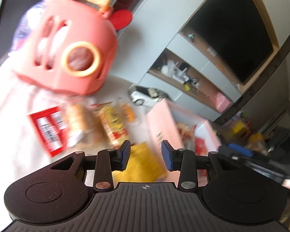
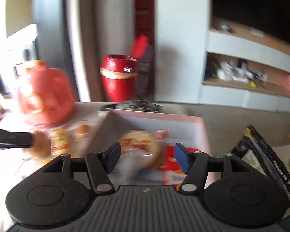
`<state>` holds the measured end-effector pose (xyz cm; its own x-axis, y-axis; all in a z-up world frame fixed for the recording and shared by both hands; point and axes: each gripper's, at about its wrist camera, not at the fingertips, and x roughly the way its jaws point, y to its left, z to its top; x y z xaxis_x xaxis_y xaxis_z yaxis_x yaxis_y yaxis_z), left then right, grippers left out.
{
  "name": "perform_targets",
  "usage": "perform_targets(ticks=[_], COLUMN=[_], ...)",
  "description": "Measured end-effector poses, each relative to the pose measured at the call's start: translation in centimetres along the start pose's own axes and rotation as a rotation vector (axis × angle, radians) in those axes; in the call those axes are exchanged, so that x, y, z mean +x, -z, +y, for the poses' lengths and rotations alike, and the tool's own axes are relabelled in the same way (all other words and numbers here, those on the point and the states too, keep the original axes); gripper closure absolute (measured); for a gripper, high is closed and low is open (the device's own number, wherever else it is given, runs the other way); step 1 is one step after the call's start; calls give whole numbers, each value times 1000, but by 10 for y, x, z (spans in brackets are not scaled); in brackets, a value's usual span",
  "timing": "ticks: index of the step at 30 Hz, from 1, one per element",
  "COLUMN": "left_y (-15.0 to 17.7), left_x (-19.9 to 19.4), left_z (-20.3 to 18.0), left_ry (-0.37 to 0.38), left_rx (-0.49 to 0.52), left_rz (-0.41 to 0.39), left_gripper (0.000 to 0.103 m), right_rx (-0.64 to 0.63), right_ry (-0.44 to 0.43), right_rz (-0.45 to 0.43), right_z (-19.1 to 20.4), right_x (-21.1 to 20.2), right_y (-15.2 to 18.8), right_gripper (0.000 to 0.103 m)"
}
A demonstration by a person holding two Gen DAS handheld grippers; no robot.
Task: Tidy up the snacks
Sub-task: 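Lower the clear packet and red packet into the pink box, opening both grippers, then reach the left gripper to the long cracker-stick packet while the right reaches the yellow packet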
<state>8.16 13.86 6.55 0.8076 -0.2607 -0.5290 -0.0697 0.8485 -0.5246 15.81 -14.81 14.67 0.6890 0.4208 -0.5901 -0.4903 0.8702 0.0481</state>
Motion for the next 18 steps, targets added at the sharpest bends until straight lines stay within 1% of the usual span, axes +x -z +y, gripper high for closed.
perform_targets(ticks=[2, 5, 7, 9, 11, 12, 14, 15, 16, 18], left_y=[7, 19, 29, 39, 46, 47, 44, 39, 34, 20], left_x=[-10, -24, -31, -37, -41, -44, -49, -49, -46, -38], left_z=[4, 19, 31, 41, 48, 49, 46, 44, 39, 27], left_ry=[-34, -41, -49, -59, -60, -60, -46, -38, -33, -19], left_rx=[14, -36, -75, -110, -133, -137, -122, -108, -84, -11], left_rz=[7, 16, 28, 58, 76, 73, 51, 43, 35, 23], left_gripper=[63, 63, 63, 63, 63, 63, 63, 63, 63, 63], right_rx=[-40, -94, -109, -126, -123, -107, -54, -26, 0, 39], right_ry=[-70, -173, -232, -244, -223, -218, -228, -240, -266, -358], right_rz=[8, 29, 77, 128, 187, 218, 278, 293, 303, 323], right_z=[20, 49, 66, 80, 88, 89, 93, 95, 99, 111], right_x=[-16, -31, -29, -19, -1, 8, 24, 28, 30, 30], right_y=[6, 21, 33, 48, 61, 66, 74, 76, 78, 77], right_gripper=[35, 34, 34, 34, 34, 34, 34, 34, 34, 34])
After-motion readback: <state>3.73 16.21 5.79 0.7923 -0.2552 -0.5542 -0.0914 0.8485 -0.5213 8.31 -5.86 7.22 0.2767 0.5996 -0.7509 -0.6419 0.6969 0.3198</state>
